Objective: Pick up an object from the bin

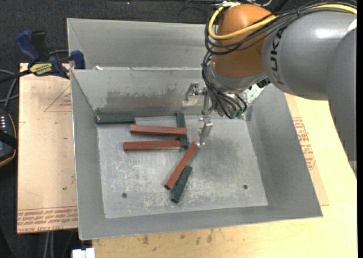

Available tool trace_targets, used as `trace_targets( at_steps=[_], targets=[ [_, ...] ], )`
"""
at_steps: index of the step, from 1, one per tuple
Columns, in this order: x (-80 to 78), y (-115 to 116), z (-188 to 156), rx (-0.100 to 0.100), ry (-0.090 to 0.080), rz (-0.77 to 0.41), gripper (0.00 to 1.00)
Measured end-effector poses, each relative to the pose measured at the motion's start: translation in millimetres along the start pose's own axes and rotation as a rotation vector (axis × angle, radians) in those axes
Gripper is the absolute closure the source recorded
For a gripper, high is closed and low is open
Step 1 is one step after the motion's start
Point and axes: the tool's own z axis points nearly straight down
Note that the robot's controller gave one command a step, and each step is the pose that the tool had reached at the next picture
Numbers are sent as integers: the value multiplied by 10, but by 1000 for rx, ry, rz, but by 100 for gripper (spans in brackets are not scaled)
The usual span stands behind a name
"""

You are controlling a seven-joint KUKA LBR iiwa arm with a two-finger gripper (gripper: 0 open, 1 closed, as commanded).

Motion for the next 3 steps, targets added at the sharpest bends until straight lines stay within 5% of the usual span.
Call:
trace_targets(
  at_steps=[1, 2, 3],
  targets=[
    [-37, -47, 578, -1, 4, -24, 0],
    [-64, 103, 708, 0, -9, -13, 0],
    [-213, 432, 852, 2, -15, -174, 100]
  ],
)
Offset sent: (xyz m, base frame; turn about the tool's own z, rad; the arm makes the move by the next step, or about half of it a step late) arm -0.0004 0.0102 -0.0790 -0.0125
